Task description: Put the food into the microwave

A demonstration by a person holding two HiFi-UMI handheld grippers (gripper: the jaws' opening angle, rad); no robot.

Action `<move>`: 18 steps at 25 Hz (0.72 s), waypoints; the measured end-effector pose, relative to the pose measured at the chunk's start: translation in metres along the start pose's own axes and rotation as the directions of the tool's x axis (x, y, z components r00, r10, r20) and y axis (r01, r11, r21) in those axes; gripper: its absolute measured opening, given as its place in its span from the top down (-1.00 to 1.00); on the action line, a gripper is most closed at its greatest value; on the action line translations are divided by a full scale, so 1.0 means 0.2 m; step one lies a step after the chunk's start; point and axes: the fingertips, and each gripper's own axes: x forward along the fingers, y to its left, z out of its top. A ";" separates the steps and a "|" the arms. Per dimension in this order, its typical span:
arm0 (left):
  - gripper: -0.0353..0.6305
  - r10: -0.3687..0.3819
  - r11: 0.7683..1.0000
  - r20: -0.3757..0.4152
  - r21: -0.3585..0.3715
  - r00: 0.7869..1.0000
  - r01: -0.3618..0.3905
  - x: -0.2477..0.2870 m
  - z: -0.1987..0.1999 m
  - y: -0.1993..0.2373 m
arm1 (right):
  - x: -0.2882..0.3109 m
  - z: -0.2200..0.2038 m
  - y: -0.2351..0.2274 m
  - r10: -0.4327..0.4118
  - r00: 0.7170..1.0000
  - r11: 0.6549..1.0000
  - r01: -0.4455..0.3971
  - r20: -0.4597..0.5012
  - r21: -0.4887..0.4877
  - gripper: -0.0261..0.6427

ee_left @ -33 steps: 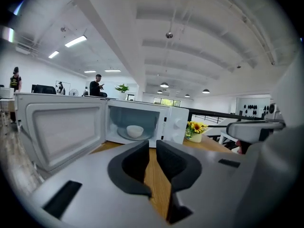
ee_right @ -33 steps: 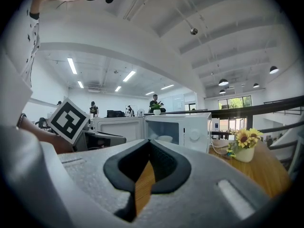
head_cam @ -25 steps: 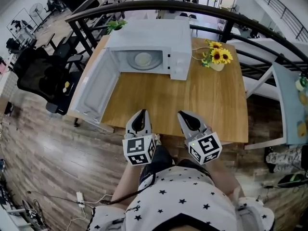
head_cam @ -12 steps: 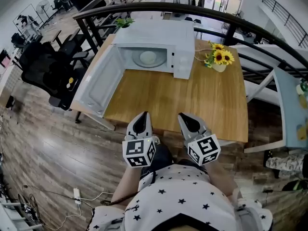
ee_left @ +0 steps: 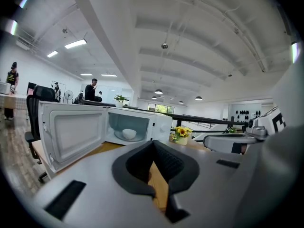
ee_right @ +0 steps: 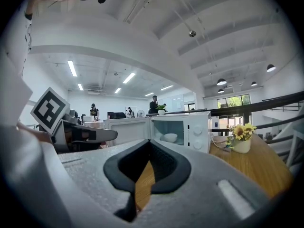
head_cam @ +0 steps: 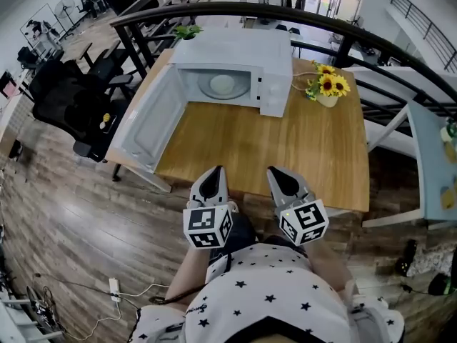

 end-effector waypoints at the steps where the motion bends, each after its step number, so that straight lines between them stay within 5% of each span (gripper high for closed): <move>1: 0.88 -0.001 1.000 -0.001 -0.001 1.000 0.001 0.00 0.00 0.00 | 0.00 0.00 0.00 0.000 1.000 1.000 0.000 0.001 0.000 0.90; 18: 0.88 -0.014 0.999 -0.024 -0.039 1.000 0.013 0.04 0.00 0.05 | 0.08 -0.01 0.00 0.000 1.000 1.000 0.000 -0.009 0.003 0.91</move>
